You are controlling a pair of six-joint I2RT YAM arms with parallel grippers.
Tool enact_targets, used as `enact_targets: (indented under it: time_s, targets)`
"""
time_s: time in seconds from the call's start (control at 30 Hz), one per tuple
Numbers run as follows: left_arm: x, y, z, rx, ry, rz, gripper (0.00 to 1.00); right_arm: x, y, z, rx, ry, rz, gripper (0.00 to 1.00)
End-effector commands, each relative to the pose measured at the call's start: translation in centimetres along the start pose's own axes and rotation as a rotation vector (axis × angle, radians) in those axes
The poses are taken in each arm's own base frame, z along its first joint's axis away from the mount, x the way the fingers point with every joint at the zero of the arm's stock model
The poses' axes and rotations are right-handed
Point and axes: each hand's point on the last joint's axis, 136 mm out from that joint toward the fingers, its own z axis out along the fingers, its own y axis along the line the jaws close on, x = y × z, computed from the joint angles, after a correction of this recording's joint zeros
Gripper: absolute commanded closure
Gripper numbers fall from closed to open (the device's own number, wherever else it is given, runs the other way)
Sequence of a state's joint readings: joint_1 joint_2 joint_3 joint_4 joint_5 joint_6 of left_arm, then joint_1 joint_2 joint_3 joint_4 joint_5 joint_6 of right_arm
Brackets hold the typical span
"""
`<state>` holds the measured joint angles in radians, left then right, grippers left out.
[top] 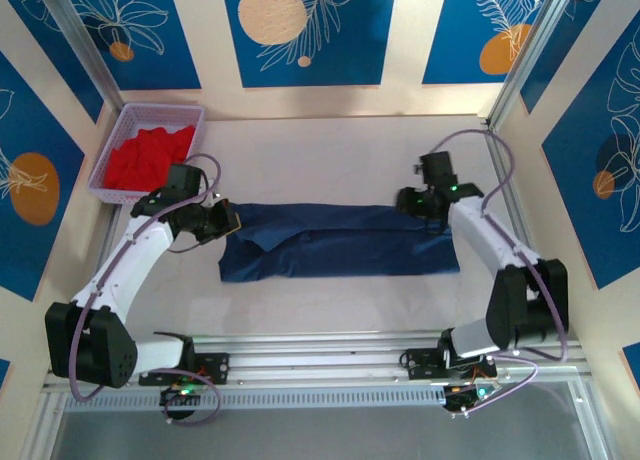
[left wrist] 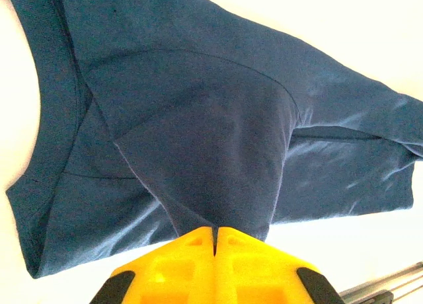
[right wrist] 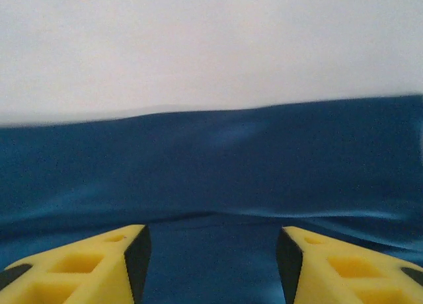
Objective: Fold the inside-out t-shirt
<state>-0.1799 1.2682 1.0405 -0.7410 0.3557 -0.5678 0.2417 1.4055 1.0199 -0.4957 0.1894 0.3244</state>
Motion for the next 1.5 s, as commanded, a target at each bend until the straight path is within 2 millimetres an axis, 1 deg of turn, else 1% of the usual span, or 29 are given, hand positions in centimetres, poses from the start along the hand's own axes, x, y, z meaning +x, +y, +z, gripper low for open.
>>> enact_targets:
  time_s: [0.0, 0.1, 0.17, 0.23, 0.27, 0.37, 0.43, 0.6, 0.7, 0.77, 0.83, 0.97, 1.1, 1.27, 1.47]
  targets:
    - [0.2, -0.6, -0.4, 0.030, -0.007, 0.005, 1.00, 2.9, 12.3, 0.4, -0.408, -0.007, -0.182, 0.37]
    - [0.2, -0.7, -0.4, 0.034, -0.009, 0.006, 1.00, 5.6, 18.6, 1.6, -0.436, -0.056, -0.378, 0.29]
    - [0.2, -0.7, -0.5, 0.035, -0.009, 0.009, 1.00, 6.5, 21.9, 2.1, -0.434, -0.109, -0.486, 0.21]
    - [0.3, -0.6, -0.4, 0.037, -0.008, 0.008, 1.00, 6.8, 24.6, 2.4, -0.428, -0.183, -0.577, 0.17]
    - [0.4, -0.7, -0.4, 0.039, -0.008, 0.010, 1.00, 7.0, 26.0, 2.5, -0.424, -0.220, -0.623, 0.13]
    - [0.5, -0.6, -0.3, 0.041, -0.005, 0.013, 1.00, 7.1, 28.7, 3.3, -0.371, -0.320, -0.736, 0.01]
    - [0.6, -0.6, -0.2, 0.043, -0.002, 0.016, 1.00, 6.8, 29.8, 3.9, -0.310, -0.392, -0.796, 0.01]
    - [0.4, -0.8, -0.2, 0.053, -0.003, 0.020, 1.00, 7.7, 32.4, 4.8, -0.241, -0.524, -0.887, 0.01]
    - [0.3, -0.9, -0.2, 0.055, -0.003, 0.020, 1.00, 7.7, 33.2, 5.3, -0.179, -0.599, -0.907, 0.01]
    - [0.3, -0.9, -0.2, 0.054, -0.003, 0.020, 1.00, 7.3, 33.5, 5.4, -0.146, -0.644, -0.902, 0.01]
    - [0.3, -0.9, -0.2, 0.052, -0.003, 0.020, 1.00, 7.1, 33.6, 6.1, -0.114, -0.665, -0.899, 0.01]
    - [0.4, -0.9, -0.3, 0.052, -0.004, 0.019, 1.00, 5.5, 33.5, 6.9, 0.013, -0.724, -0.891, 0.01]
    - [0.4, -0.7, -0.3, 0.046, -0.007, 0.019, 1.00, 4.5, 32.6, 6.7, 0.085, -0.745, -0.876, 0.00]
    - [0.4, -0.6, -0.3, 0.041, -0.007, 0.018, 1.00, 4.1, 30.7, 5.8, 0.141, -0.752, -0.877, 0.02]
    - [0.4, -0.4, -0.2, 0.034, -0.005, 0.017, 1.00, 4.9, 29.3, 4.4, 0.132, -0.740, -0.899, 0.05]
